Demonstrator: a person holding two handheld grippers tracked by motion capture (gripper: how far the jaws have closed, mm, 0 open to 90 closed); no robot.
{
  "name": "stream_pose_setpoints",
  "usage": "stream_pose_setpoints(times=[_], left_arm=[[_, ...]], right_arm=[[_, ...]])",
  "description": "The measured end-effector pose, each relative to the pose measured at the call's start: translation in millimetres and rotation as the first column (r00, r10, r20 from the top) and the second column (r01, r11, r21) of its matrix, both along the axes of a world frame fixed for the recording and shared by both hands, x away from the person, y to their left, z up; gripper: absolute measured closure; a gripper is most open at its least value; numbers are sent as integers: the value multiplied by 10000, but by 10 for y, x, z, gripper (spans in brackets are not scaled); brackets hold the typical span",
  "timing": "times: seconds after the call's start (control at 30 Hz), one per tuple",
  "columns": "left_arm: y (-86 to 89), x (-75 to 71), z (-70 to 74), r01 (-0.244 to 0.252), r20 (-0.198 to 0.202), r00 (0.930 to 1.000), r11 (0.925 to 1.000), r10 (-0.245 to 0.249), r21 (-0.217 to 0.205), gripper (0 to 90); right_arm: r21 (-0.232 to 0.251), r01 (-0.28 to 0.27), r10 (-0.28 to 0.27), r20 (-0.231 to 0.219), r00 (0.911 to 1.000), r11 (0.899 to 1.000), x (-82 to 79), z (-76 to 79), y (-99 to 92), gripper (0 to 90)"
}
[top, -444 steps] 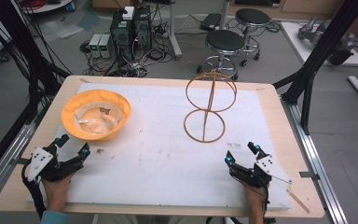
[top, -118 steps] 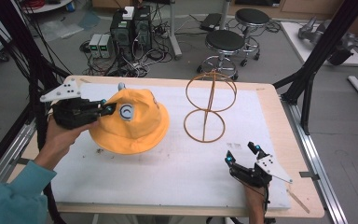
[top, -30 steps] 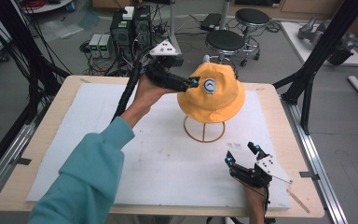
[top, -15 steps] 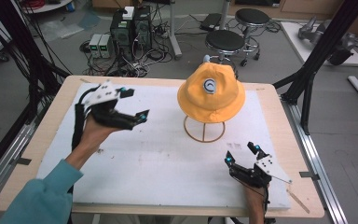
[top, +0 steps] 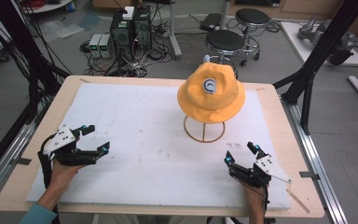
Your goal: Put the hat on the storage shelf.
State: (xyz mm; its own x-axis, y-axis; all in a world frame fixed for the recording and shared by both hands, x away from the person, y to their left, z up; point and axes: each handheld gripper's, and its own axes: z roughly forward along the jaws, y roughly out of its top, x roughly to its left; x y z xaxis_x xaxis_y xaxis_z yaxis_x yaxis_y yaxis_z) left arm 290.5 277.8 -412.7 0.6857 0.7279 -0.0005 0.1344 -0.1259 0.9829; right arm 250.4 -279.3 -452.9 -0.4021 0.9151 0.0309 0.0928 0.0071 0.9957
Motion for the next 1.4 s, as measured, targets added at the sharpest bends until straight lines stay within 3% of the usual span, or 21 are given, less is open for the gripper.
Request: stream_pose_setpoints(times=[0.2,0.83,1.4], left_arm=[[116,-105,-165,-336,552,9978,9986,358,-408,110],[229,-169,-382,-944,617,9933,9937,980,-596,109],[261,-199,-401,-1084,846,9895,9890,1171,-1006,110]], right_arm=[[-7,18,-18,-42,10000,10000,-2,0,3,111],[22,96,-96,-13,10000,10000,-3,0,3,111],[46,84,-84,-54,10000,10000,-1,-1,0,111]])
